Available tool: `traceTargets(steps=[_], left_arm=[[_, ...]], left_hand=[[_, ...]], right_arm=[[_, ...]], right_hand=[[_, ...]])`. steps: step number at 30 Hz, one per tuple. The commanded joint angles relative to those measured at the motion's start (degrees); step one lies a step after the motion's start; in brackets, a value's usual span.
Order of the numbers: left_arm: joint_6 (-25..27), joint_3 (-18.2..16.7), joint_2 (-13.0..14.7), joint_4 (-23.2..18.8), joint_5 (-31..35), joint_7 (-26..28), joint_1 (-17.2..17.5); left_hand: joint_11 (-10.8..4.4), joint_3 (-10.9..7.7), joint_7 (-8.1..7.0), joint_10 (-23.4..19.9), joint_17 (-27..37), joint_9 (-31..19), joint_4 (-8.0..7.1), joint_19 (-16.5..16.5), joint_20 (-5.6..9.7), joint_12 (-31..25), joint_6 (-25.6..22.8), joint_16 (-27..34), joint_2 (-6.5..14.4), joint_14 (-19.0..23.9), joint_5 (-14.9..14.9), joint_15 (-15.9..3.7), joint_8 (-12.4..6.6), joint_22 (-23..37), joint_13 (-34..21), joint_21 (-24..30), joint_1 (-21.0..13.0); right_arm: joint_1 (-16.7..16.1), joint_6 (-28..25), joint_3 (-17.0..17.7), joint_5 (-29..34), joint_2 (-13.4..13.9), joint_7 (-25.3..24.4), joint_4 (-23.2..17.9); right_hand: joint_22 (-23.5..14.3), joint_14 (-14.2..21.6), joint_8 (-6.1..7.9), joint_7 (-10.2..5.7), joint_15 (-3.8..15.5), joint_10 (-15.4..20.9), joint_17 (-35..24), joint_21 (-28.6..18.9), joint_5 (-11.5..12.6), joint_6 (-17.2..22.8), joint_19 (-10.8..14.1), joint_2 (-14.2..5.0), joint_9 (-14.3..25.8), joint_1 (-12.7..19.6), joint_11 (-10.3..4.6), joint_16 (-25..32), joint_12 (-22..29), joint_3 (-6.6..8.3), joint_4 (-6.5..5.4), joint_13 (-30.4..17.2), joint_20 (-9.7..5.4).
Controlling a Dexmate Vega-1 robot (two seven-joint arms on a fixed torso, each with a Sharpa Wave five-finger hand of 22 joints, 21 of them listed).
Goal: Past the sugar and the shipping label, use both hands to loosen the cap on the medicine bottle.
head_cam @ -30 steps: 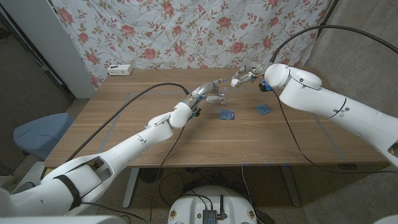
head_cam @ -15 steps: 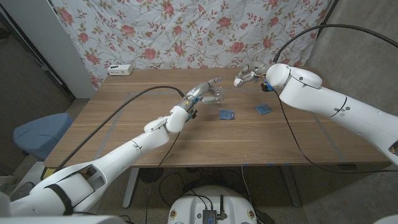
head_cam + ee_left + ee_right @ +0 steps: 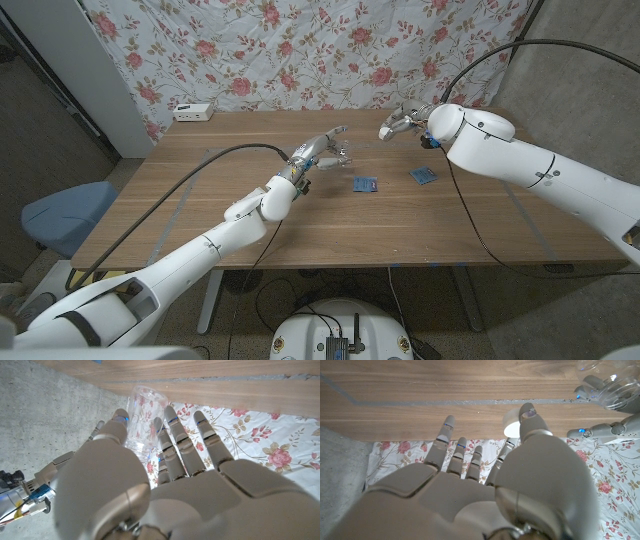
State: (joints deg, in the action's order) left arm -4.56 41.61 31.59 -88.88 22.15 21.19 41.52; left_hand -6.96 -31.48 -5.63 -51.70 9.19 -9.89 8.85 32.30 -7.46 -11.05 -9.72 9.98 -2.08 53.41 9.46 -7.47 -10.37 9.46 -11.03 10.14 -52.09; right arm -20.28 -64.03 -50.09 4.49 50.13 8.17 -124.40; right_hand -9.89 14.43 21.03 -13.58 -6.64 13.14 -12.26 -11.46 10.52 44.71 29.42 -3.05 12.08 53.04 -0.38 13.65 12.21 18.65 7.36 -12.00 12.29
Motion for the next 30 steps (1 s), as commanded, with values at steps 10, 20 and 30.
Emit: traceTargets(steps=[10,20,30], left_arm=[[1.3,-1.4,1.3,-1.3,0.4,1.3,2.1],[2.3,-1.7,2.0,-2.1,0.7,1.4,2.9],[4.0,-1.9,2.5,-3.0,1.1,2.4,4.3]], left_hand=[[-1.57,0.53,-0.6,-1.9,0.3,-0.1,-0.14,-1.3,-0.48,-0.3,0.2,0.2,0.0,-0.6,0.3,-4.74,-0.22,0.2,-0.3,-0.3,-0.5],[-1.6,0.75,-0.64,-1.7,0.3,-0.1,-0.3,-1.9,-0.68,-0.2,0.2,0.1,0.1,-1.0,0.4,-4.6,-0.21,0.1,-0.3,-0.2,-0.3],[-1.65,0.98,-0.72,-1.7,0.3,-0.1,-0.4,-2.7,-0.3,-0.3,0.1,0.1,0.1,-1.1,0.4,-4.62,-0.23,0.1,-0.3,-0.2,-0.2]], right_arm=[[0.9,-2.2,-1.7,-2.6,-0.6,-3.8,1.4],[0.6,-1.9,-2.6,-2.8,-0.8,-5.4,2.9],[0.0,-0.8,-3.4,-2.6,-1.8,-6.8,5.2]], right_hand=[[-0.1,0.6,0.11,2.82,0.01,0.9,-0.1,-0.4,-0.1,3.1,1.0,0.1,0.2,-0.8,0.35,0.2,0.4,0.0,0.34,0.1,-0.39],[0.0,0.5,0.1,2.75,0.61,1.3,-0.1,0.2,-0.1,3.5,-0.2,0.18,0.1,-1.3,0.11,0.0,0.4,0.1,0.42,0.1,-1.87],[0.0,0.4,-0.04,2.59,1.2,1.5,-0.1,0.5,-0.1,3.6,-1.1,0.3,0.1,-1.7,-0.16,-0.2,0.3,0.18,0.49,0.0,-3.51]])
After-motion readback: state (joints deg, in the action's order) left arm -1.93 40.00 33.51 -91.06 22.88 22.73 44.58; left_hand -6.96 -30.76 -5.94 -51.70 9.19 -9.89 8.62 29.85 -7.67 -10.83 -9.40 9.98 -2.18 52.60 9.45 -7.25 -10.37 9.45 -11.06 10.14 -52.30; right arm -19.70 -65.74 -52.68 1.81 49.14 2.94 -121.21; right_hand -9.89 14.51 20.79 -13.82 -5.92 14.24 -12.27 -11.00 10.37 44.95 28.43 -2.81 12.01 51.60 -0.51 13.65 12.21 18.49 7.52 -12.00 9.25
